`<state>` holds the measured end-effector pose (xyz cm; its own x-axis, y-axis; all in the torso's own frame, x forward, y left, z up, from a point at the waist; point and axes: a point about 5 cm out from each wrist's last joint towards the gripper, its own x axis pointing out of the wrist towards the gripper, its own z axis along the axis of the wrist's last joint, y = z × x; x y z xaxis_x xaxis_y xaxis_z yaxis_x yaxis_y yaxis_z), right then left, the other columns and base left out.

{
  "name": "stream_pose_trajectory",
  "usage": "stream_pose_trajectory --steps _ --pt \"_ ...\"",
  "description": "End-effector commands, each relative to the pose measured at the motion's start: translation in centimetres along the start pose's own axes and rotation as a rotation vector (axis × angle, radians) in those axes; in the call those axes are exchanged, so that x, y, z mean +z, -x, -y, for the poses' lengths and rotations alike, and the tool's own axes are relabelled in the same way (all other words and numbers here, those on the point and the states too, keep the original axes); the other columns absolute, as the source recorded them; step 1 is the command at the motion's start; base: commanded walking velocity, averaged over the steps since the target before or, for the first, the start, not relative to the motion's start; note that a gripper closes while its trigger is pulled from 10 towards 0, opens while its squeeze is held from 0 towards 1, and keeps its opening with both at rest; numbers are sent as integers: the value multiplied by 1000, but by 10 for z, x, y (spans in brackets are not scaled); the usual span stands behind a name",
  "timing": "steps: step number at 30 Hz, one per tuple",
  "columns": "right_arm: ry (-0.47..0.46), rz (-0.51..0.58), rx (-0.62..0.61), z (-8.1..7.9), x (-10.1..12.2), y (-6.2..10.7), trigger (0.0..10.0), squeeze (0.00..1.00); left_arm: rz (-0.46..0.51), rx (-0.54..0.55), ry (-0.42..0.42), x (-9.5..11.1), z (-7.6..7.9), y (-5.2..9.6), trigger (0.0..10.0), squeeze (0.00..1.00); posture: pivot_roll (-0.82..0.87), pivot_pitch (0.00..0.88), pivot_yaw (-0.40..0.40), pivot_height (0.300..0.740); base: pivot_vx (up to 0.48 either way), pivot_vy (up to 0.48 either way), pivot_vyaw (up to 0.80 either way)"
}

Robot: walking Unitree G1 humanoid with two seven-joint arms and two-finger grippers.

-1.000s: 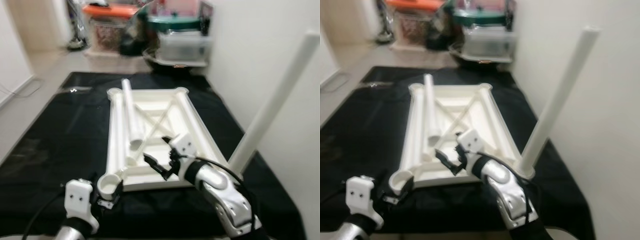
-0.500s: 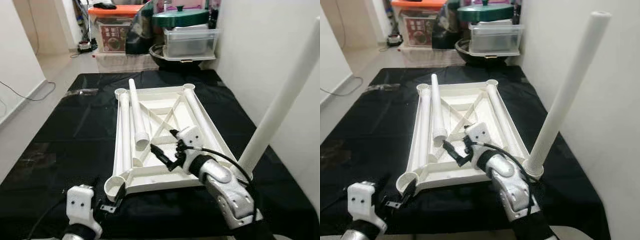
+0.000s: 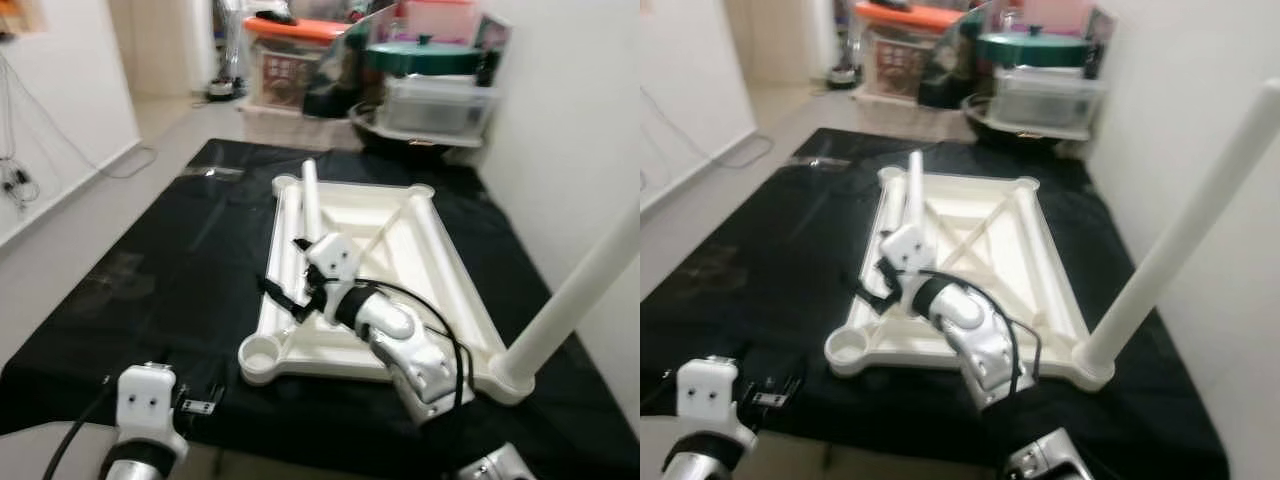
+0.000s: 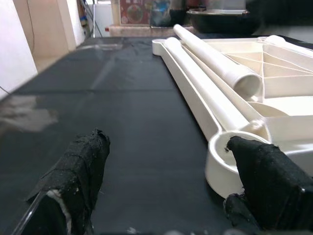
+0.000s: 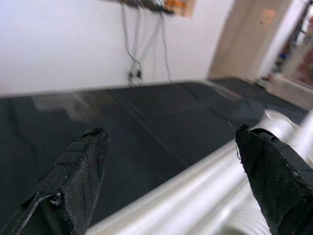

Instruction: Building children table

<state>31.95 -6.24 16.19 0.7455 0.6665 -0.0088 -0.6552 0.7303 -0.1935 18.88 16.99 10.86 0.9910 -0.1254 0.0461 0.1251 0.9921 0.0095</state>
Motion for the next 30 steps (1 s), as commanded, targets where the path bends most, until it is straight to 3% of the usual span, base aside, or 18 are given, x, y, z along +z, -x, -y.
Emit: stream_pose_trajectory --steps 1,3,11,15,27,30 --pt "23 -27 -32 1 -8 1 10000 0 -20 -25 -33 -3 -1 -3 10000 0 102 0 -67 740 0 0 800" --pt "-52 -26 -100 6 -13 7 10000 0 -9 -25 -45 0 -2 -11 10000 0 69 0 -32 740 0 0 400" --pt "-52 -39 -160 17 -16 14 10000 0 41 14 -52 13 -7 -21 10000 0 35 0 1 740 0 0 0" --pt "-24 -29 -197 26 -13 11 10000 0 30 8 -50 8 -8 -25 10000 0 31 0 5 740 134 0 0" --pt "38 -7 -148 14 -12 8 10000 0 29 30 -20 4 -13 -19 10000 0 56 0 -21 740 269 0 0" --pt "29 -1 -131 12 -11 7 10000 0 30 35 -23 3 -13 -18 10000 0 63 0 -29 740 245 0 800"
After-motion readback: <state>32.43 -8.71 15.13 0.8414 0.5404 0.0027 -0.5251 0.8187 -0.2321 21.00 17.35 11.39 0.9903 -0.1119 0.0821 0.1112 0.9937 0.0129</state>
